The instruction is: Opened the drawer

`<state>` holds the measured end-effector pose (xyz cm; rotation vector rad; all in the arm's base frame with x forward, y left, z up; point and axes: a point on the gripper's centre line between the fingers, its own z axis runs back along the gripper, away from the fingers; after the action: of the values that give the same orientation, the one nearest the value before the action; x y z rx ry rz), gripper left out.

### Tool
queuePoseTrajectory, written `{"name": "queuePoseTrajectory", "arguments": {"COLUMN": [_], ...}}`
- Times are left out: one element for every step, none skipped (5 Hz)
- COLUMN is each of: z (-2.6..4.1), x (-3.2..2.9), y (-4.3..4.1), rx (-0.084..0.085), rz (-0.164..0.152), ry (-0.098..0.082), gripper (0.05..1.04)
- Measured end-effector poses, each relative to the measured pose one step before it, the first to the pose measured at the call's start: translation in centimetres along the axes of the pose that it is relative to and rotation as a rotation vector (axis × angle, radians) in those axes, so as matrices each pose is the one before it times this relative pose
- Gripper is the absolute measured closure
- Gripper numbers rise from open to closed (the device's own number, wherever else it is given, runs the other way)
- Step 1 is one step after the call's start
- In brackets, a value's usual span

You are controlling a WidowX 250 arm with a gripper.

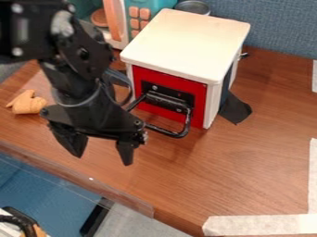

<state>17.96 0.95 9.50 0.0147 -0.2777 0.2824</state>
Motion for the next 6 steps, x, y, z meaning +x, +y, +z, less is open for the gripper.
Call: {"name": "queuePoseTrajectory", "arguments": {"z": [-1.199, -0.090, -0.095, -0.204, -0.537, -0.344], "x": [0.802, 1.198, 1.087, 0.615, 0.484, 0.310], "y": [-0.284, -0.859, -0.938, -0.636, -0.616, -0.850], "rx": [-0.0412, -0.0451, -0.0107, 0.0635, 0.1246, 0.0094], "rz": [0.1638, 0.1880, 0.2193, 0.1371, 0.1755, 0.0369], "ry": [-0.0015, -0.0305, -0.0403, -0.0455, -0.0932, -0.0222], "gripper": [0.083, 0.083, 0.083, 0.083, 0.083, 0.083]}}
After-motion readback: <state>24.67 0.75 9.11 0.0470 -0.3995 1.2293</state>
